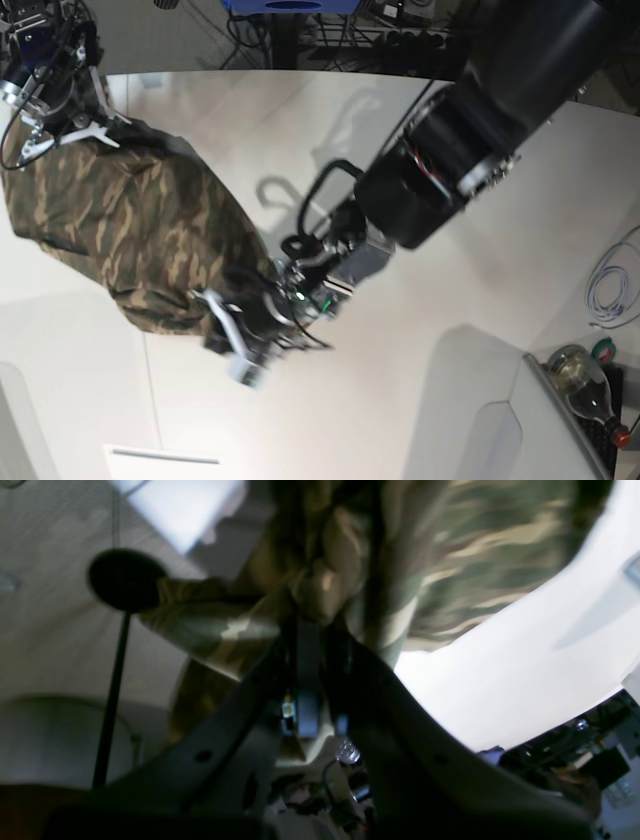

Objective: Layout the t-shirt on the table in an organized manner, then fold the t-shirt properly
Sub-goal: 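Stretch the shirt by pulling the left gripper away from the right gripper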

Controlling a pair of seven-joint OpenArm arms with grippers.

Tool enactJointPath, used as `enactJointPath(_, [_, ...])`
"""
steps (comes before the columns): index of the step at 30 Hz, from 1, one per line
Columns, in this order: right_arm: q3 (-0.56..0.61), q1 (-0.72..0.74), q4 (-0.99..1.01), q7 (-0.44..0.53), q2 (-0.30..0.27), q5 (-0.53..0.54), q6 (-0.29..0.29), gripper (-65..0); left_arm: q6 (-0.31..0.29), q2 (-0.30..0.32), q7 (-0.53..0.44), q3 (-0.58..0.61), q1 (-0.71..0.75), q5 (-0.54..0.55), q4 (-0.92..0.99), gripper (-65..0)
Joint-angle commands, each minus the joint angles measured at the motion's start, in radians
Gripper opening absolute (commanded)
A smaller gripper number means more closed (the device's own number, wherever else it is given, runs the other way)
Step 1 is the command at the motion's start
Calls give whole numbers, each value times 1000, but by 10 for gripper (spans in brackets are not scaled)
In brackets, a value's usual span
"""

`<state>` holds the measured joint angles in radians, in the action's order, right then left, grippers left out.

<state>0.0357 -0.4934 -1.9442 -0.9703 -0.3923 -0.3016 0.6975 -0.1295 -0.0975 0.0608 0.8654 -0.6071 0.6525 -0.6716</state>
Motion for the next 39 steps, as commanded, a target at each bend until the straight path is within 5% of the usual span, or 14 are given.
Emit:
enactJointPath(1, [-7,0,-16,-5,-12,-8,1,-648,0,14,9,-5,-1,5,-89,-627])
enactJointPath(8, [-9,6,-14,-2,-7,-8,1,-647,4,94,241,-8,135,0,-373,-650])
enactJointPath(15, [-7,9,-11,3,33,-6,1,-647,6,155,185,-335,326,-1,-359,-650])
enactJointPath(18, [-7,23,-10,-2,46,-9,1,-647,6,178,187,-374,342,-1,-356,-650])
enactJointPath(19, [-7,26,-10,-3,48,-9,1,-648,6,186,185,-375,352,-1,-368,-625])
enactJointPath(24, [-7,28,-10,-3,51,-9,1,-648,6,216,164,-384,387,-1,-434,-253])
enactJointPath(27, [-7,28,-10,-3,51,-8,1,-648,6,223,118,-383,411,-1,-458,-120])
enactJointPath(39, [-6,39,24,1,51,-8,1,-648,6,262,-39,-386,447,-1,-474,-109])
